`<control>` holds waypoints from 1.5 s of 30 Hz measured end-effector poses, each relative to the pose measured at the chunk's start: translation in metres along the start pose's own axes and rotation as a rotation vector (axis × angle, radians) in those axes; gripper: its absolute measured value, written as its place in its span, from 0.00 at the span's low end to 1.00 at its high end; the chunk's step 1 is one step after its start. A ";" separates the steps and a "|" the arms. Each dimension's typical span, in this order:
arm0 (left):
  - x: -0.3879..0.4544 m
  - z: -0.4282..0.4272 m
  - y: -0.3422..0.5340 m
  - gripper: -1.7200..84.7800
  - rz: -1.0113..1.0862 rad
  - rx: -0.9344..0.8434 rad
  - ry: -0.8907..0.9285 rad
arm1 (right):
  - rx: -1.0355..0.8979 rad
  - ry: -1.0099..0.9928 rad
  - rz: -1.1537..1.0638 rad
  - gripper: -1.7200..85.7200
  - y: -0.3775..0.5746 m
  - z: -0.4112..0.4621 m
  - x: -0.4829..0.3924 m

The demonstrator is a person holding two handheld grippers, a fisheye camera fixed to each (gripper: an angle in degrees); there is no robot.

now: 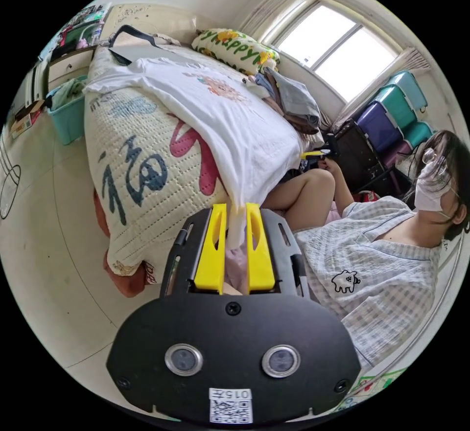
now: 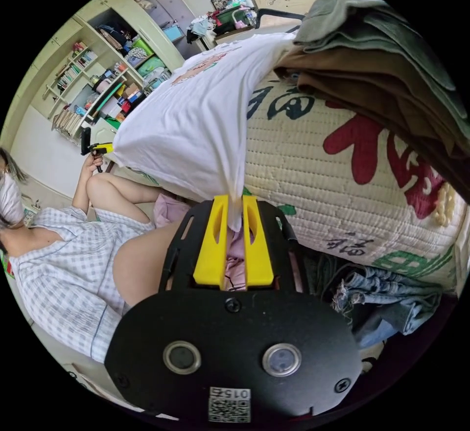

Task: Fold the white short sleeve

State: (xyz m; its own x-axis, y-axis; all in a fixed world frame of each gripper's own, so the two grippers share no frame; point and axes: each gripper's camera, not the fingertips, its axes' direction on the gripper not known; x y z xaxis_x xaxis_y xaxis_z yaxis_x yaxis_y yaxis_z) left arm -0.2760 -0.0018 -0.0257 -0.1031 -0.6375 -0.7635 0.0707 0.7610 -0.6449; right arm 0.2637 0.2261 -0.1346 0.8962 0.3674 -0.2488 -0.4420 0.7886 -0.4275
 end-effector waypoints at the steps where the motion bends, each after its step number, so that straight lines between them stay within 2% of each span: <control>1: 0.001 0.004 -0.002 0.08 0.003 -0.024 -0.005 | 0.006 -0.007 0.002 0.08 0.000 0.002 0.000; 5: 0.007 0.013 -0.006 0.03 0.001 -0.078 -0.060 | 0.015 -0.046 0.032 0.03 0.001 0.006 0.003; 8: 0.005 -0.003 0.005 0.03 -0.009 -0.025 -0.059 | -0.027 -0.035 0.047 0.02 0.007 -0.002 0.003; 11: -0.007 -0.023 0.020 0.03 -0.069 0.037 -0.078 | -0.073 0.061 0.075 0.02 0.014 -0.015 0.002; 14: -0.019 -0.033 0.028 0.03 -0.118 0.127 -0.027 | -0.057 0.120 0.106 0.02 0.015 -0.027 0.000; 16: -0.019 -0.032 0.024 0.03 -0.121 0.126 -0.023 | -0.007 0.103 0.099 0.01 0.010 -0.034 -0.005; 21: 0.020 -0.024 0.004 0.04 -0.015 0.002 -0.212 | 0.182 0.103 -0.049 0.02 -0.035 -0.048 -0.053; 26: 0.062 -0.021 -0.004 0.05 0.168 -0.069 -0.265 | 0.155 0.157 -0.288 0.02 -0.104 -0.039 -0.129; 28: 0.074 -0.031 -0.011 0.05 0.201 -0.012 -0.287 | 0.116 0.198 -0.380 0.03 -0.126 -0.030 -0.161; 30: 0.079 -0.045 -0.028 0.05 0.217 0.128 -0.271 | 0.085 0.274 -0.457 0.06 -0.149 -0.012 -0.193; 32: 0.071 -0.046 -0.048 0.06 0.175 0.183 -0.278 | 0.074 0.306 -0.468 0.07 -0.164 0.004 -0.204; 36: 0.031 -0.013 -0.073 0.08 0.024 0.103 -0.370 | 0.001 0.362 -0.387 0.09 -0.174 0.036 -0.184; 40: 0.001 -0.019 -0.059 0.10 -0.090 0.212 -0.252 | 0.101 0.444 -0.160 0.09 -0.156 0.021 -0.127; 42: -0.011 -0.027 -0.058 0.10 -0.156 0.271 -0.207 | 0.140 0.348 -0.011 0.11 -0.143 0.004 -0.088; 45: -0.019 -0.013 -0.066 0.08 -0.166 0.211 -0.103 | 0.146 0.223 0.079 0.11 -0.132 0.003 -0.061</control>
State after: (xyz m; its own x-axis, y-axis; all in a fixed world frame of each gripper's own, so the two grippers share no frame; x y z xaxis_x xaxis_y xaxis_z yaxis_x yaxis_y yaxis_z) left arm -0.2912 -0.0382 0.0315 -0.0297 -0.7681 -0.6396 0.2669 0.6105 -0.7456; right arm 0.2678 0.1011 -0.0609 0.8212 0.3257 -0.4687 -0.4854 0.8304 -0.2734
